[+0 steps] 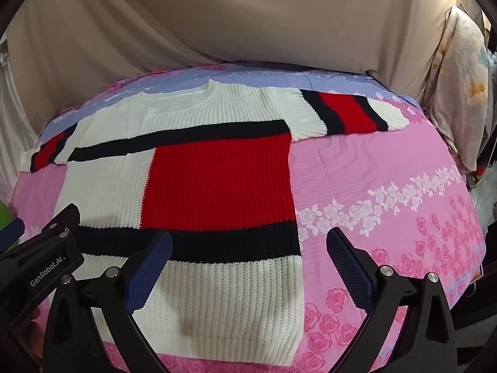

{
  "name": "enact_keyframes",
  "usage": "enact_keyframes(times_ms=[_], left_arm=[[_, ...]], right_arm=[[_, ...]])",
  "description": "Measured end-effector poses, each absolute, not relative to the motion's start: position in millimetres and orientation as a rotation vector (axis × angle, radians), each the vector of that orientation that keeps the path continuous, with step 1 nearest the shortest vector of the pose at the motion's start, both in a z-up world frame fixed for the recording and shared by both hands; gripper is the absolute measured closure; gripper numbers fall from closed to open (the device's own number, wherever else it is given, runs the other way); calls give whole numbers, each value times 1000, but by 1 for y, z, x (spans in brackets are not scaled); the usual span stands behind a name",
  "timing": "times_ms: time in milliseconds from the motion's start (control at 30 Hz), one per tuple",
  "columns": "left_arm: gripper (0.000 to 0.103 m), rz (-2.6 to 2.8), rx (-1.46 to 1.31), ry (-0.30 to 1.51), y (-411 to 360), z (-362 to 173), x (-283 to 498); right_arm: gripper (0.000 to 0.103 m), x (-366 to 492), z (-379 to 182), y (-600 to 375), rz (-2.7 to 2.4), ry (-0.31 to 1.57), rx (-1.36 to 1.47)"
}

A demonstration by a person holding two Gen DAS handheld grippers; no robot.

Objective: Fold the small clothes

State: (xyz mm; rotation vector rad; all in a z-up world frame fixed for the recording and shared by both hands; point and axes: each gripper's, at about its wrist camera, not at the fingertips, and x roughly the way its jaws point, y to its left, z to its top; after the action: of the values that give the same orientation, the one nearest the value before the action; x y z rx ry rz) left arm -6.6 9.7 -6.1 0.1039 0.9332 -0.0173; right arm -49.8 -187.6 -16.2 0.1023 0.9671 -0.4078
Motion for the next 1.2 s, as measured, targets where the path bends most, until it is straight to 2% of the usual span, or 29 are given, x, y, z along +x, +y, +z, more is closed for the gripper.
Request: enact_keyframes(times_ms=[1200], left_arm=[[5,-5,123,949,10,-14,-16]], right_arm=[[5,-55,-23,-180,-392,982,137]])
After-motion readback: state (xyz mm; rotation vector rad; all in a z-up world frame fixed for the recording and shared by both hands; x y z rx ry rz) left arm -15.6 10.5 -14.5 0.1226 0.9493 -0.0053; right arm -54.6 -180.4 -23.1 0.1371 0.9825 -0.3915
